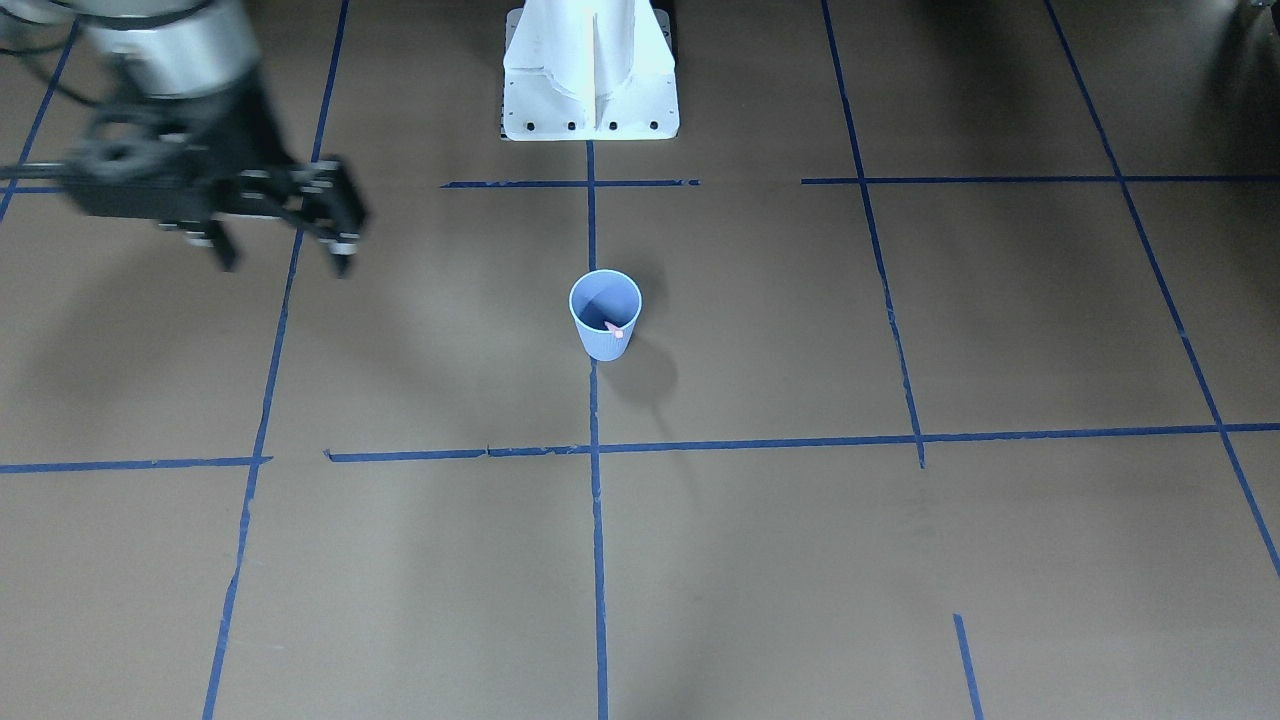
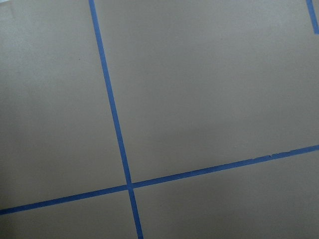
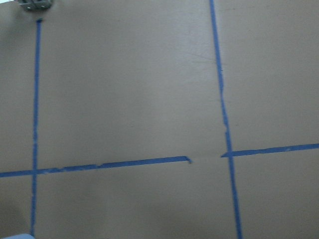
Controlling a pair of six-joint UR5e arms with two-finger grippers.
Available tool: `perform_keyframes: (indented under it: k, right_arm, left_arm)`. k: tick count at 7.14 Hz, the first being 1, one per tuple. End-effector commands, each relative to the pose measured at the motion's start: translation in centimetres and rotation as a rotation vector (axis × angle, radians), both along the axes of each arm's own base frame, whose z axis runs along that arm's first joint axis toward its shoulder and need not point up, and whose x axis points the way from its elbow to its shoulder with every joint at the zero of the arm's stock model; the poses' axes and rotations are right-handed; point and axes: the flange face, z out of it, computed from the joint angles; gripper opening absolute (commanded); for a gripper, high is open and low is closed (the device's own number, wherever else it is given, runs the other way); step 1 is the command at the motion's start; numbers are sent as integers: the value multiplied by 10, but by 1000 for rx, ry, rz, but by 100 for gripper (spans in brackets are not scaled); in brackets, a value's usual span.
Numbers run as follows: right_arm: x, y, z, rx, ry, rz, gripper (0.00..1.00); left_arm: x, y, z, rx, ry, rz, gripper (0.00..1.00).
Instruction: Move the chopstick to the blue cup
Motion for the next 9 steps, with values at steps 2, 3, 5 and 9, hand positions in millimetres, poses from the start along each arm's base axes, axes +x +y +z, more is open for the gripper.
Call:
perform_keyframes:
  k: [2, 3, 5, 9]
  right_arm:
    - [150, 26, 181, 20, 44, -108, 100]
    - [181, 45, 244, 33, 20, -95, 100]
    - [222, 70, 362, 36, -80, -45, 100]
    - [223, 68, 425, -56, -89, -56, 100]
  left_arm:
    - [-2, 2, 4, -5, -1, -2, 100]
    - [-2, 3, 6, -10, -1, -2, 100]
    - [-3, 21, 37, -28, 2, 28, 100]
    - [-11, 41, 74, -76, 0, 35, 100]
